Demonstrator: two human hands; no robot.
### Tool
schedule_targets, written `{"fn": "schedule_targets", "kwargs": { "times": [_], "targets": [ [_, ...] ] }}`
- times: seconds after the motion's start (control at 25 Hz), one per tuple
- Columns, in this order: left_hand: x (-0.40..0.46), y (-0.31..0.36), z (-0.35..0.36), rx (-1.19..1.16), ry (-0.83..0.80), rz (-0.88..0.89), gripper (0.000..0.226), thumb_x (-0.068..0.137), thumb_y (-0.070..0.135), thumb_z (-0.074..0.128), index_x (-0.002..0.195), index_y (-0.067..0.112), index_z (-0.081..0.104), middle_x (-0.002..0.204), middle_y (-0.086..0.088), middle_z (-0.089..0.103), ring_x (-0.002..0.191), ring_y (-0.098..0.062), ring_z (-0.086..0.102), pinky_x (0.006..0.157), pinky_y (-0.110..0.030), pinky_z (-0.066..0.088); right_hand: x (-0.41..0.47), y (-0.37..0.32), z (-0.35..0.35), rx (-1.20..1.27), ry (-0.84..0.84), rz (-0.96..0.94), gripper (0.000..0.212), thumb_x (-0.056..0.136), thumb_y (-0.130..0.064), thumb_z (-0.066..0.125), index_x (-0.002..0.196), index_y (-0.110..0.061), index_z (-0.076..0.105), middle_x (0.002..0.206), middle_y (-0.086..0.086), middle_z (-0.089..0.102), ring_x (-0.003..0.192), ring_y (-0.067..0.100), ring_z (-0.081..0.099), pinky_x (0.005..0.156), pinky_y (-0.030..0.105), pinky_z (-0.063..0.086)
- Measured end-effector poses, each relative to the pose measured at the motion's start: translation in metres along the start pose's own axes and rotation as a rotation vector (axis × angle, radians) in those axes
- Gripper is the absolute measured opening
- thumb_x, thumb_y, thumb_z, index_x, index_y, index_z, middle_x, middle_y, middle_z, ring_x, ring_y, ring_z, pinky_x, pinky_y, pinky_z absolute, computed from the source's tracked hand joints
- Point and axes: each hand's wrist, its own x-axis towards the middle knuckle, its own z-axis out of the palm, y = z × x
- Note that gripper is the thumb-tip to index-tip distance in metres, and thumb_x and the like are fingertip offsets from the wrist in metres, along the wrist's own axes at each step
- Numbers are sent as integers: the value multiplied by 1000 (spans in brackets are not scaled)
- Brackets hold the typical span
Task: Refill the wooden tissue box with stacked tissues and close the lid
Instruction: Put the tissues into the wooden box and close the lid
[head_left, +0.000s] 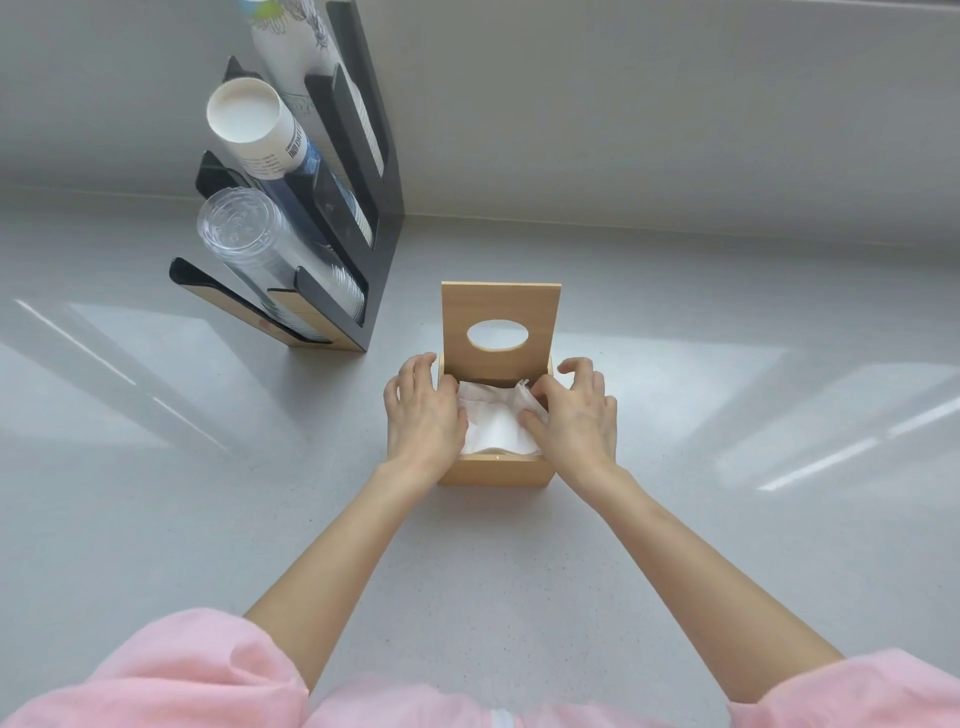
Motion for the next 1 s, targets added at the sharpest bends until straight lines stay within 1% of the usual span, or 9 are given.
{"fn": "schedule_targets", "kwargs": {
  "times": [0.28, 0.4, 0.48, 0.56, 0.64, 0.76, 0.88, 0.92, 1.0],
  "targets": [
    [-1, 3, -8, 77, -86, 46, 34, 91, 22, 45, 119, 4, 51, 155, -13, 14, 145, -22, 4, 116, -41, 8, 2, 0, -4, -10, -67, 17, 30, 90, -28, 51, 116, -17, 58, 141, 13, 33, 129, 29, 32, 98, 37, 31],
    [-8, -2, -20, 46, 35, 80, 37, 90, 25, 48, 122, 7, 50, 147, -15, 30, 138, -26, 23, 109, -38, 20, -1, 5, -21, 91, 2, -25, 31, 91, -21, 50, 120, -14, 56, 141, 10, 37, 126, 26, 39, 99, 36, 33],
    [-8, -3, -27, 25, 107, 145, 35, 90, 25, 49, 120, 9, 53, 131, -11, 48, 124, -28, 40, 99, -35, 29, -4, 7, -35, 82, 15, -160, 32, 91, -16, 49, 122, -13, 56, 134, 6, 49, 121, 25, 45, 97, 33, 35],
    [-3, -1, -31, 48, 4, 240, 33, 92, 26, 46, 121, 13, 54, 125, -5, 55, 118, -24, 47, 98, -33, 28, -4, 2, -44, -34, -107, -321, 34, 91, -15, 48, 124, -15, 54, 128, 3, 56, 118, 24, 49, 97, 30, 35],
    [2, 5, -29, 202, -160, 331, 33, 92, 27, 44, 121, 15, 54, 125, -3, 57, 117, -22, 50, 102, -34, 25, -1, -6, -40, -230, -250, -430, 36, 90, -15, 47, 126, -16, 53, 129, 2, 57, 118, 23, 51, 101, 29, 32],
    [8, 12, -24, 420, -353, 391, 28, 88, 22, 49, 110, 7, 58, 119, -9, 58, 115, -25, 49, 107, -41, 22, 7, -12, -24, -455, -368, -438, 37, 85, -7, 48, 120, -14, 58, 123, 3, 61, 116, 23, 54, 107, 31, 26],
    [20, 12, -20, 461, -476, 364, 32, 88, 26, 50, 111, 5, 56, 119, -11, 57, 118, -27, 47, 111, -49, 18, 18, -15, -18, -570, -440, -392, 36, 83, -4, 48, 114, -13, 61, 107, 5, 65, 109, 24, 58, 111, 38, 21],
    [23, 12, -18, 470, -507, 357, 33, 89, 28, 50, 112, 5, 56, 119, -10, 58, 117, -28, 48, 106, -46, 25, 21, -15, -17, -599, -473, -381, 36, 83, -4, 47, 115, -14, 61, 103, 6, 65, 108, 24, 58, 112, 39, 20],
    [26, 11, -14, 499, -546, 357, 33, 90, 30, 49, 113, 7, 57, 121, -9, 58, 116, -28, 49, 86, -36, 34, 26, -16, -15, -639, -529, -375, 39, 84, -4, 46, 119, -16, 59, 109, 6, 65, 109, 24, 57, 110, 39, 22]
  ]
}}
